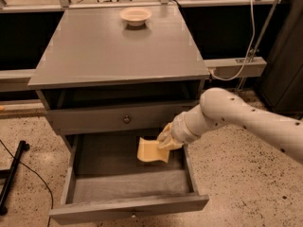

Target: Pick sponge from middle drawer and place on counter

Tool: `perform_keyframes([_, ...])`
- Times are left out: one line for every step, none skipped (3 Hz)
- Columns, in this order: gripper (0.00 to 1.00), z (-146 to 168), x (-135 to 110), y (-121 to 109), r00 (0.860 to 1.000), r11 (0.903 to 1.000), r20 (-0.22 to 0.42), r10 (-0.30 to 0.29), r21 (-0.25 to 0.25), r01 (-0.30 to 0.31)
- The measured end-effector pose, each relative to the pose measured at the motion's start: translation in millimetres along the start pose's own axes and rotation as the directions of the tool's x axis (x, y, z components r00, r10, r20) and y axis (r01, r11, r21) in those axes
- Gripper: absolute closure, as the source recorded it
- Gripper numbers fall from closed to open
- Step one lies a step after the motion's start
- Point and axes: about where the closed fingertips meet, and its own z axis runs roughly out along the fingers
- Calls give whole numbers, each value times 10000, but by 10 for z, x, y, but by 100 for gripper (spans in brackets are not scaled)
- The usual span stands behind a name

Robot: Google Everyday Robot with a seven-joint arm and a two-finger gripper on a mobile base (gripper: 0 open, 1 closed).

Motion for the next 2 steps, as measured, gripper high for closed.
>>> perform_keyframes([100,-454,-328,-87,9976,9959,-169,-668,607,677])
perform_keyframes([100,-1067,-888,-162,9844,9751,-300,-1734,1348,1759])
